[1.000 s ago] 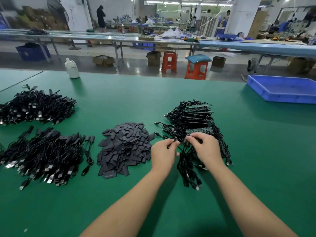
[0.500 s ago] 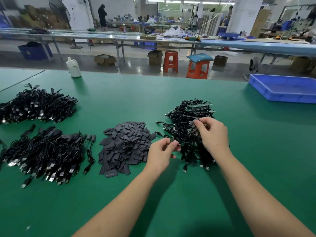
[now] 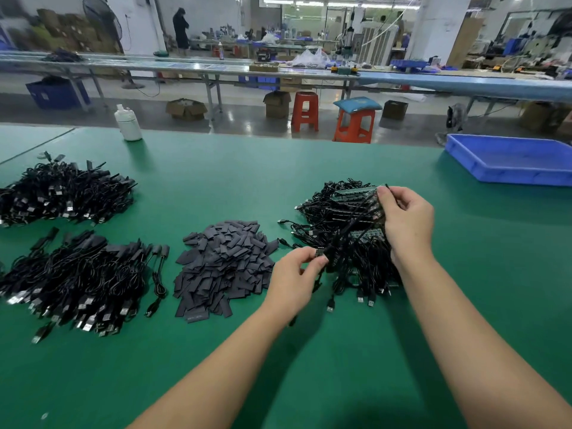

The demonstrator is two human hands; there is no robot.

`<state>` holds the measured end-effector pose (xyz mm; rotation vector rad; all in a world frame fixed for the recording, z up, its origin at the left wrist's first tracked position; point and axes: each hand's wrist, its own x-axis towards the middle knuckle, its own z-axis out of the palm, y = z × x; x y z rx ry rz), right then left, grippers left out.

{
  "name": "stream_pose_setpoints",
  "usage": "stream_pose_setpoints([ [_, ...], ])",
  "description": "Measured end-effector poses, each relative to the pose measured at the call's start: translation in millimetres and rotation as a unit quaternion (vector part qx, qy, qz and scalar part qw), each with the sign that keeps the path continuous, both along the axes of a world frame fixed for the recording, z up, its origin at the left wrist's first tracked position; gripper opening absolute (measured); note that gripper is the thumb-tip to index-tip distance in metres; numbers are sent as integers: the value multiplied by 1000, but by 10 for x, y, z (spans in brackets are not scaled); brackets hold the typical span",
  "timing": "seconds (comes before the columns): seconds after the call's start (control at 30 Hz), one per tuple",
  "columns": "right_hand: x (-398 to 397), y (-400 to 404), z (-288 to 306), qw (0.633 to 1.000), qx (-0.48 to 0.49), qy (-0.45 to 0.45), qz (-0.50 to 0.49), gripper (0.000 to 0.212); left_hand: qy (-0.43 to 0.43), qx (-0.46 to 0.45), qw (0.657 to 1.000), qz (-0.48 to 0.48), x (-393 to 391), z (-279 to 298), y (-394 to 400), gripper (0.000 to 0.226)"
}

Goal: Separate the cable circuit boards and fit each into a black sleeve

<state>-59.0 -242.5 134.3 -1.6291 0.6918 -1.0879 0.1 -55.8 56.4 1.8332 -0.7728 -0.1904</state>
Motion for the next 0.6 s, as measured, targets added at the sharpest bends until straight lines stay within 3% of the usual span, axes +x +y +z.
stream_pose_setpoints([
  [0.1,-2,-80,-23,998,52,12,25,8,-17,-10,1000,15,58,-29,54,31],
  [0.23,41,-192,-114,981,-25,160,104,10,70,-30,997,-17,95,-59,110,17],
  [0.4,189,-299,-213,895,-162,382,162,11,168,-102,979,-61,15,-24,52,9],
  [0.47,237,-297,-266,850,-280,435,94,34,189,-114,974,-57,-11,12,40,9],
  [0.53,254,-133,-282,875,-312,365,61,42,196,-119,972,-50,-9,32,52,13],
  [0.6,246,122,-322,926,-163,293,171,47,179,-115,977,-23,35,44,88,15],
])
